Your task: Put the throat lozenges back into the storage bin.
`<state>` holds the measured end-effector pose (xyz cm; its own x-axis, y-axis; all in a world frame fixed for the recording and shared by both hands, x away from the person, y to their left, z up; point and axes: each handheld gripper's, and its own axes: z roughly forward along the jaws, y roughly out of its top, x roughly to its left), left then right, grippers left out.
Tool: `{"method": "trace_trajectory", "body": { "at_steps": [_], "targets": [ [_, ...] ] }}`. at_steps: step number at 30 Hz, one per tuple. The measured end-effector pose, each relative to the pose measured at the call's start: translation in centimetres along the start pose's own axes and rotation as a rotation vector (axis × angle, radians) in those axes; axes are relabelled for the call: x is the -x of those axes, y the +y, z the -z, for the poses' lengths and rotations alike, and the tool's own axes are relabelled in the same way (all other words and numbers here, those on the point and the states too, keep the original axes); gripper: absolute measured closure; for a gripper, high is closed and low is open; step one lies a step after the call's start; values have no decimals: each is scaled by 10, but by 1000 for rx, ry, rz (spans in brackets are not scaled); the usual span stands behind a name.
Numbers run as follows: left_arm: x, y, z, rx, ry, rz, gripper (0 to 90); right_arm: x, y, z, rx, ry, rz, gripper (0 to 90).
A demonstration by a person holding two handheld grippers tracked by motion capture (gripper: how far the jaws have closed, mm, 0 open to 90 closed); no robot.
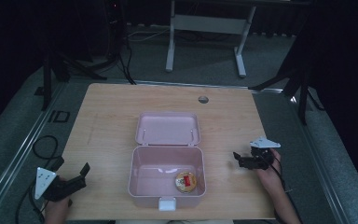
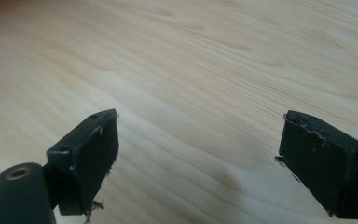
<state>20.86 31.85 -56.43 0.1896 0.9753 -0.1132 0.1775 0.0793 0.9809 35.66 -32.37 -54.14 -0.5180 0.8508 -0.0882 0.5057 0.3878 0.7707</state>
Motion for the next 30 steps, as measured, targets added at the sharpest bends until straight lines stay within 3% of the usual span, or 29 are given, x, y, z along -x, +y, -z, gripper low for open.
{"method": "trace_trajectory", "body": {
  "at_steps": [2,5,7,11,14,17,22,30],
  "targets": [
    [0,0,0,1,1,-1,3,7,-8,2,33,-21,-60,117],
    [0,0,0,1,0,0,3,12,-12,4,61,-36,-99,117],
    [0,0,0,0,-1,0,3,15,-16,7,77,-84,-116,117],
    [0,0,0,0,-2,-1,3,25,-24,10,66,-119,-160,117],
    [0,0,0,0,-2,0,3,27,-25,12,72,-125,-173,117],
    [0,0,0,1,-3,0,3,30,-26,13,83,-161,-204,117],
    [0,0,0,0,-5,-1,3,31,-27,15,102,-213,-214,117],
    [0,0,0,2,-3,2,3,33,-28,15,116,-222,-228,117]
  ]
}}
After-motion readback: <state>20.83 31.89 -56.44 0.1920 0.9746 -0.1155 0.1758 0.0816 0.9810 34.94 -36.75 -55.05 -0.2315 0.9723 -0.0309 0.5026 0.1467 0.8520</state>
